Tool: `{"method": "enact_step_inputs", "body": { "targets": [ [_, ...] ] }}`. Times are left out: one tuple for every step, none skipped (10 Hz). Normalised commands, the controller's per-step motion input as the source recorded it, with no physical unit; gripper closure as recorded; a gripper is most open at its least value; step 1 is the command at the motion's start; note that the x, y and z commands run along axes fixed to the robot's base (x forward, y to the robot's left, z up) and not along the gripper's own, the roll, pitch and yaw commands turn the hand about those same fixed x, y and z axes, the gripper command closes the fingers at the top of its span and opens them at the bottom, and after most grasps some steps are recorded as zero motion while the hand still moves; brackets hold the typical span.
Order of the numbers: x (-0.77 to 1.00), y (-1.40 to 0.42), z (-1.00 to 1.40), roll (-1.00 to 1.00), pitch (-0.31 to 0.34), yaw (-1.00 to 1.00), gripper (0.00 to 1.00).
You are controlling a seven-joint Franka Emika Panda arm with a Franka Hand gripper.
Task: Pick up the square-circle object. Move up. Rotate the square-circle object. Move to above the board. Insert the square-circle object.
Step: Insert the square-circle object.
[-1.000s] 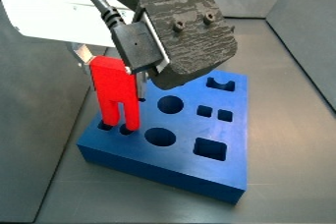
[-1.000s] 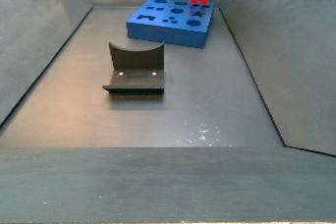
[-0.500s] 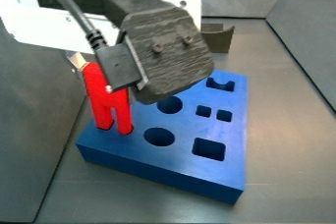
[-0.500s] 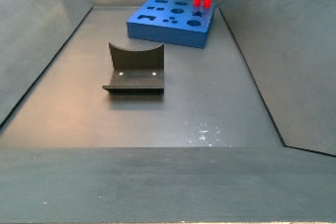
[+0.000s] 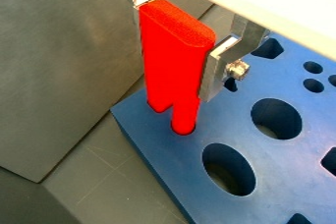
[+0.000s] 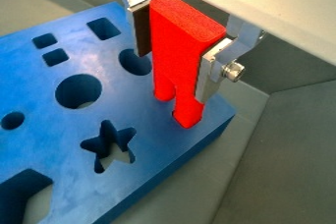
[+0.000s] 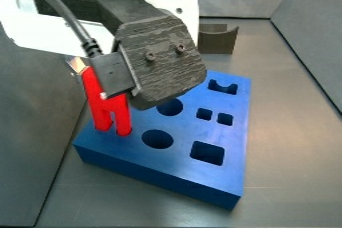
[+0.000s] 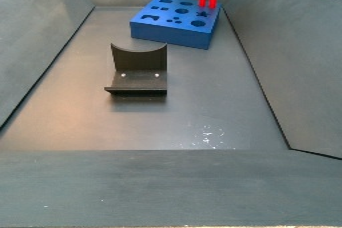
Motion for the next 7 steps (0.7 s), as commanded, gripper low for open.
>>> {"method": "enact_step_inputs", "body": {
  "targets": [
    [-0.05, 0.26, -0.35, 0.25, -0.3, 0.33, 1.0],
    [-0.04, 0.19, -0.34, 0.22, -0.289, 0.36, 1.0],
    [-0.25, 0.03, -0.37, 0.26, -0.323, 0.33, 1.0],
    [-0.33, 0.0, -0.47, 0.22, -0.323, 0.09, 1.0],
    [-0.31, -0.04, -0.53, 0.19, -0.331, 0.08, 1.0],
    [-0.23, -0.03, -0.57, 0.15, -0.326, 0.1, 1.0],
    [-0.16, 0.0, -0.67, 0.14, -0.279, 0.1, 1.0]
  ]
}}
